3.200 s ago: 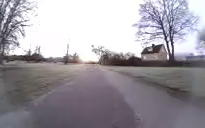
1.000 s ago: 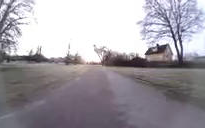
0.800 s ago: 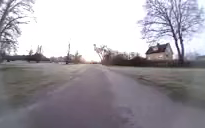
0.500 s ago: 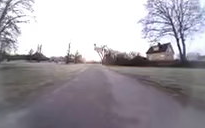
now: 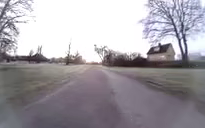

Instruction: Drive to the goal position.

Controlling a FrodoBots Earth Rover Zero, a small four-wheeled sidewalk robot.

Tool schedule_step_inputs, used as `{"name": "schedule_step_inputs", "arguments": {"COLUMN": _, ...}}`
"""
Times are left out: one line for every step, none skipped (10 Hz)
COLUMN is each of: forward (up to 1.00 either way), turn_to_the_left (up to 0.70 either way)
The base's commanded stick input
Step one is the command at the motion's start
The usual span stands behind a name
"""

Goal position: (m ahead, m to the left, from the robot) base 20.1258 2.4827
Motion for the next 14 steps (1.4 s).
{"name": "schedule_step_inputs", "arguments": {"forward": 1.00, "turn_to_the_left": 0.00}}
{"name": "schedule_step_inputs", "arguments": {"forward": 1.00, "turn_to_the_left": 0.00}}
{"name": "schedule_step_inputs", "arguments": {"forward": 1.00, "turn_to_the_left": 0.00}}
{"name": "schedule_step_inputs", "arguments": {"forward": 1.00, "turn_to_the_left": 0.00}}
{"name": "schedule_step_inputs", "arguments": {"forward": 1.00, "turn_to_the_left": 0.00}}
{"name": "schedule_step_inputs", "arguments": {"forward": 1.00, "turn_to_the_left": 0.00}}
{"name": "schedule_step_inputs", "arguments": {"forward": 1.00, "turn_to_the_left": 0.00}}
{"name": "schedule_step_inputs", "arguments": {"forward": 1.00, "turn_to_the_left": 0.00}}
{"name": "schedule_step_inputs", "arguments": {"forward": 1.00, "turn_to_the_left": 0.00}}
{"name": "schedule_step_inputs", "arguments": {"forward": 1.00, "turn_to_the_left": 0.00}}
{"name": "schedule_step_inputs", "arguments": {"forward": 1.00, "turn_to_the_left": 0.00}}
{"name": "schedule_step_inputs", "arguments": {"forward": 1.00, "turn_to_the_left": 0.00}}
{"name": "schedule_step_inputs", "arguments": {"forward": 1.00, "turn_to_the_left": 0.00}}
{"name": "schedule_step_inputs", "arguments": {"forward": 1.00, "turn_to_the_left": 0.00}}
